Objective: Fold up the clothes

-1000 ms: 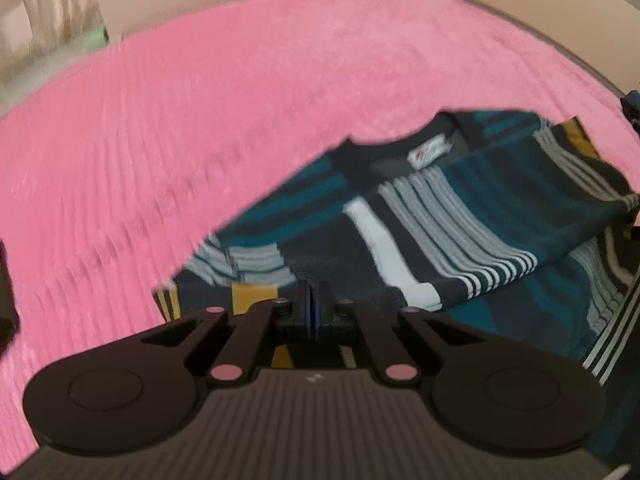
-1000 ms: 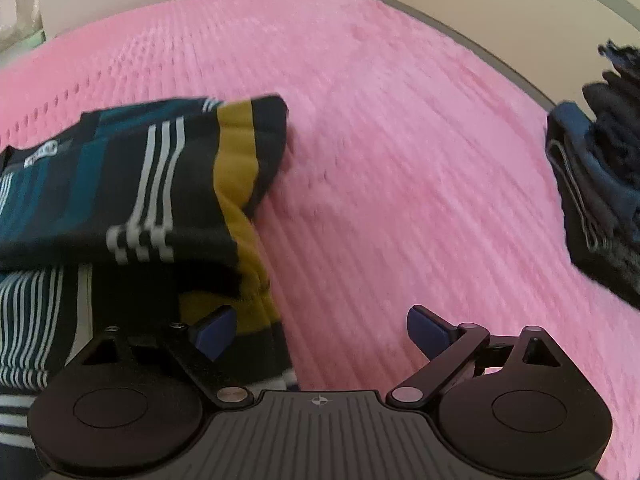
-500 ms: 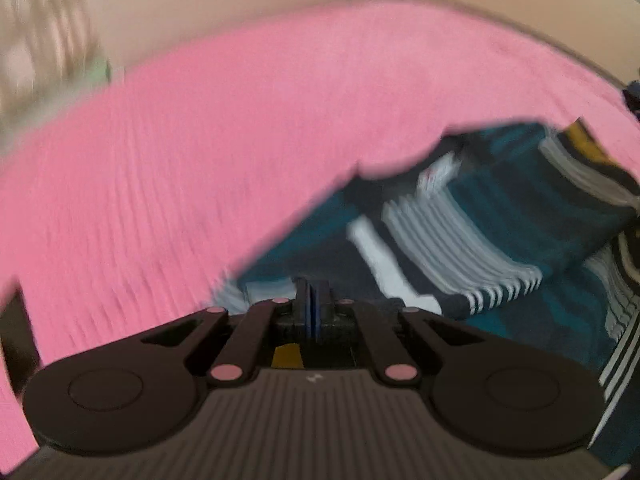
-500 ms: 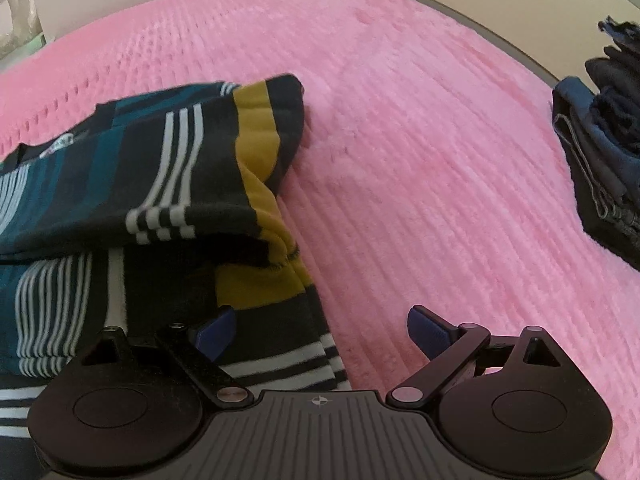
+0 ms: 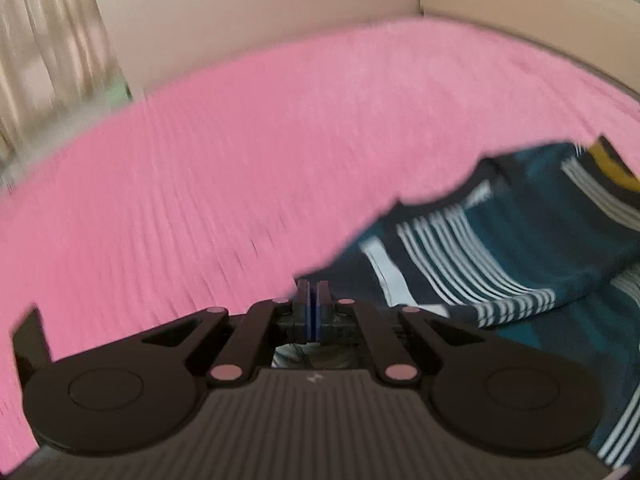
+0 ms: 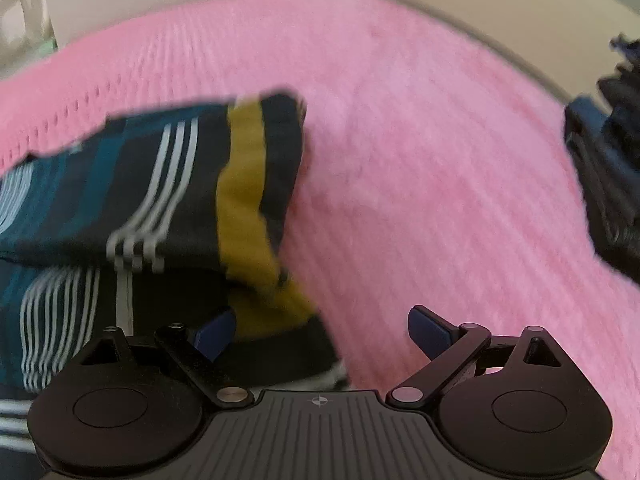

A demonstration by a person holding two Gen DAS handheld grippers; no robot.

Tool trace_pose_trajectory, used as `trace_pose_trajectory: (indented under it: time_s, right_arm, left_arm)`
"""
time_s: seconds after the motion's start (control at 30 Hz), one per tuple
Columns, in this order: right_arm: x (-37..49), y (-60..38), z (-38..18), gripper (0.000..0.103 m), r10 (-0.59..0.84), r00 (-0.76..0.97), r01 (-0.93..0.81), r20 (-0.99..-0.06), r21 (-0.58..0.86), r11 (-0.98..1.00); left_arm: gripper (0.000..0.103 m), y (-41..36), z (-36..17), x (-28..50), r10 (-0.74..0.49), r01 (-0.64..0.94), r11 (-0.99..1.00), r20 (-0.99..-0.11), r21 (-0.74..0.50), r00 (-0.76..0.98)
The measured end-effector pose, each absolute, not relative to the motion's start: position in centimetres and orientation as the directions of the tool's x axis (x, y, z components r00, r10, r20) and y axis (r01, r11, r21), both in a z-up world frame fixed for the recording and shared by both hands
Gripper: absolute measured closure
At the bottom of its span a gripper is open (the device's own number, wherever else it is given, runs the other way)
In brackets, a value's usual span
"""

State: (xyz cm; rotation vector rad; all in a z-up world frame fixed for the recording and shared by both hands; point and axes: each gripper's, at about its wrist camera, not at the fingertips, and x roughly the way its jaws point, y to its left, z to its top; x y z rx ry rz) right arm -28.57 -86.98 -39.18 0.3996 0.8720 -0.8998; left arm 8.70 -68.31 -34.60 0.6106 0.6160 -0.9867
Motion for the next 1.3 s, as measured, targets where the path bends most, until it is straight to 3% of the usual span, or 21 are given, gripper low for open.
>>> trace_pose_trajectory:
  time_s: [0.1, 0.3, 0.47, 0.53, 0.57, 0.67, 0.77, 0.83, 0.9, 0.93, 0.97, 1.03, 1.3]
  right_arm:
    - [-28.6, -87.5, -39.6, 0.007, -0.488, 0.302, 0.820, -0.819, -0.038, 0.571]
    - [-29.6, -86.0, -39.0, 0.007, -0.459, 0.312, 0.798, -0.832, -0.034, 0.602]
    - [-31.5, -82.8, -37.6, 0.008, -0.375, 0.460, 0.763, -0.805, 0.142, 0.630]
    - [-31.5, -82.2, -37.3, 0.022, -0.319, 0.512, 0.740, -0.797, 0.221, 0.636]
    - [-31.2, -82.1, -37.5, 0.037, -0.291, 0.530, 0.730, -0.797, 0.253, 0.635]
    - [-30.5, -82.2, -38.1, 0.041, -0.237, 0.572, 0.717, -0.785, 0.339, 0.608]
    - [-30.0, -83.2, -39.2, 0.041, -0.210, 0.589, 0.732, -0.780, 0.405, 0.548]
    - [-30.0, -84.0, -39.9, 0.058, -0.196, 0.588, 0.746, -0.785, 0.432, 0.506]
    - [-30.4, -84.8, -40.3, 0.087, -0.186, 0.587, 0.762, -0.788, 0.459, 0.457]
    - [-30.6, -85.2, -40.5, 0.098, -0.181, 0.587, 0.768, -0.789, 0.472, 0.432]
    - [-30.9, -85.4, -40.5, 0.102, -0.179, 0.590, 0.771, -0.787, 0.484, 0.414]
    - [-31.6, -85.1, -39.7, 0.102, -0.184, 0.589, 0.773, -0.787, 0.483, 0.410]
    - [-33.5, -83.2, -39.6, 0.102, -0.181, 0.551, 0.808, -0.815, 0.465, 0.362]
  left_arm:
    - [0.103, -68.4, -37.0, 10.1, -0.460, 0.881, 0.445, -0.803, 0.160, 0.378]
    - [0.098, -66.4, -36.7, 8.8, -0.433, 0.881, 0.438, -0.817, 0.178, 0.380]
    - [0.095, -64.8, -35.3, 3.8, -0.479, 0.922, 0.357, -0.819, 0.147, 0.316]
    - [0.092, -64.1, -35.3, 1.0, -0.501, 0.946, 0.289, -0.819, 0.146, 0.280]
    - [0.092, -63.8, -35.4, -0.4, -0.513, 0.956, 0.251, -0.817, 0.151, 0.264]
    - [0.091, -63.2, -35.8, -4.3, -0.551, 0.972, 0.115, -0.801, 0.206, 0.235]
    - [0.082, -62.7, -36.3, -7.1, -0.578, 0.961, -0.036, -0.791, 0.273, 0.203]
    - [0.082, -62.3, -37.0, -8.3, -0.576, 0.932, -0.127, -0.790, 0.341, 0.210]
    - [0.080, -61.9, -37.2, -8.7, -0.571, 0.910, -0.178, -0.793, 0.374, 0.214]
    - [0.075, -61.7, -37.0, -8.7, -0.571, 0.901, -0.196, -0.792, 0.386, 0.215]
    - [0.067, -61.4, -36.8, -8.7, -0.578, 0.894, -0.210, -0.788, 0.395, 0.212]
    - [0.058, -60.9, -36.8, -8.8, -0.585, 0.878, -0.240, -0.784, 0.413, 0.209]
    - [0.058, -61.5, -38.9, -8.4, -0.553, 0.854, -0.264, -0.796, 0.448, 0.247]
